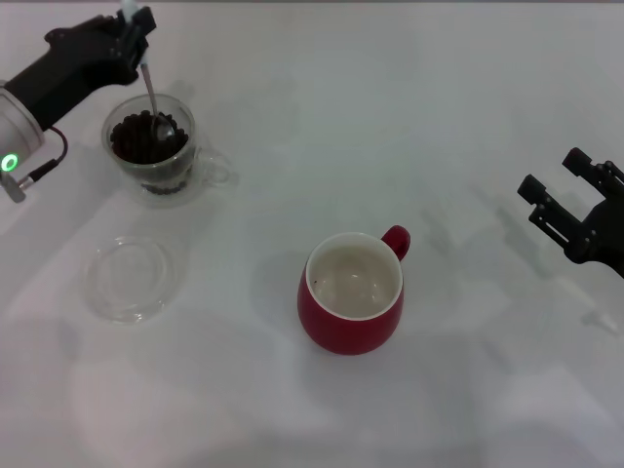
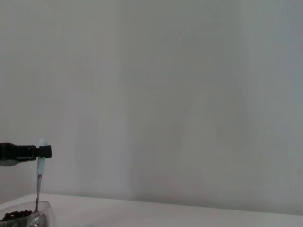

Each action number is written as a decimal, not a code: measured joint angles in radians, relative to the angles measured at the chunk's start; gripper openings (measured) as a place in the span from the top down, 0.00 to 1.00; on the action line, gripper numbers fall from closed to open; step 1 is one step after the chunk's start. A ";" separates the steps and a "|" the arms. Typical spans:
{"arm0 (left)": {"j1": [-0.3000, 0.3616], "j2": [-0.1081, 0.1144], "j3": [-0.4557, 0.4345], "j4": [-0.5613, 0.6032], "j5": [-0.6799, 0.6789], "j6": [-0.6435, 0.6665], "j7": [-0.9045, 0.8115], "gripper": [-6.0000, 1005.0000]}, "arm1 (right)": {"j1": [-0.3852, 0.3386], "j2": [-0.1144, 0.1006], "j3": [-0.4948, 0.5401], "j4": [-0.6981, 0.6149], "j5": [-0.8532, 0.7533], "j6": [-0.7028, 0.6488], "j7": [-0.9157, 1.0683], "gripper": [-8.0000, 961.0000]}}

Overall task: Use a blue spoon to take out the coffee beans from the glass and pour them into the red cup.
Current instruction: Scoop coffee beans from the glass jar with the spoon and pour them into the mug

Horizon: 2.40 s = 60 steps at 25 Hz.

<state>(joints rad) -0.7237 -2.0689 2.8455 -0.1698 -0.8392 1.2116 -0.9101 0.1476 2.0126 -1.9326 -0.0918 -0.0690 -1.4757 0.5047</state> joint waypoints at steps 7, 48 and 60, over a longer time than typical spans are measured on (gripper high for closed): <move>0.021 -0.006 0.000 0.025 0.003 0.000 0.030 0.86 | 0.000 0.000 0.001 0.007 0.000 0.000 0.000 0.23; 0.156 0.003 -0.001 0.024 -0.169 0.006 -0.663 0.86 | 0.008 0.000 0.012 0.001 0.000 0.038 -0.007 0.23; 0.162 0.001 -0.001 0.025 -0.191 0.100 -0.677 0.86 | 0.010 0.000 0.034 0.002 0.000 0.044 -0.007 0.23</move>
<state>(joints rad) -0.5614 -2.0675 2.8440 -0.1447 -1.0300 1.3121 -1.5872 0.1580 2.0126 -1.8986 -0.0900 -0.0690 -1.4312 0.4973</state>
